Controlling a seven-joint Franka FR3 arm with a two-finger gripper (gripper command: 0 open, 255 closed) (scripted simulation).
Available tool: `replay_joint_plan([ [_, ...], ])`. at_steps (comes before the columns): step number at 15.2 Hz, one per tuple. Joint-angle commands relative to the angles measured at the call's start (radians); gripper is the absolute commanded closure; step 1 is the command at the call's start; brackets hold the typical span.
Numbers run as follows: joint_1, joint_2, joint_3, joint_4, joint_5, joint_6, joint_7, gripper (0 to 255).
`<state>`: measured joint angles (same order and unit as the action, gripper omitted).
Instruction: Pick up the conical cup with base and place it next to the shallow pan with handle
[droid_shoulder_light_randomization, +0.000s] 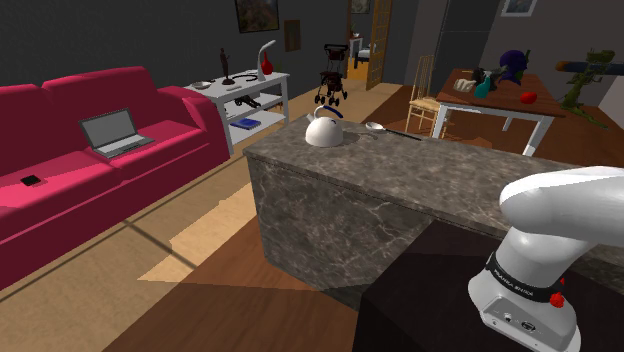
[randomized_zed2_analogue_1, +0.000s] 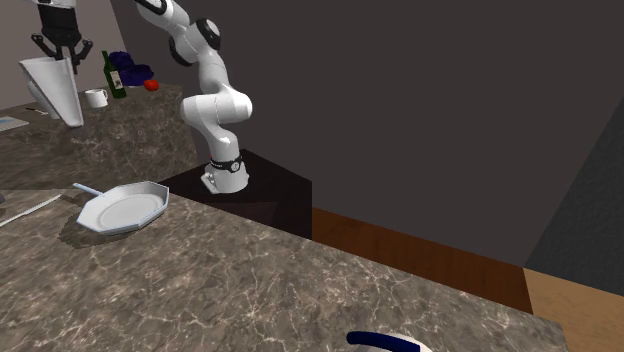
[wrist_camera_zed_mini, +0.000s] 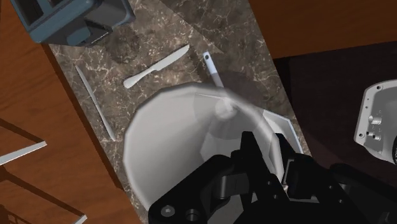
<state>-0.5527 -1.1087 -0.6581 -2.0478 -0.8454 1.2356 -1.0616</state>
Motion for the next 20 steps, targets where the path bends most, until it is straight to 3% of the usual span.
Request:
replay_joint_plan([
  [1, 0.003, 0.006, -0.031, 0.057, -0.032, -0.013, -0.061, 255],
  [12, 0.078, 0.071, -0.209, 0.391, -0.174, -0.042, -0.356, 255],
  [20, 0.036, -0.007, -0.227, 0.253, -0.203, 0.016, -0.318, 255],
])
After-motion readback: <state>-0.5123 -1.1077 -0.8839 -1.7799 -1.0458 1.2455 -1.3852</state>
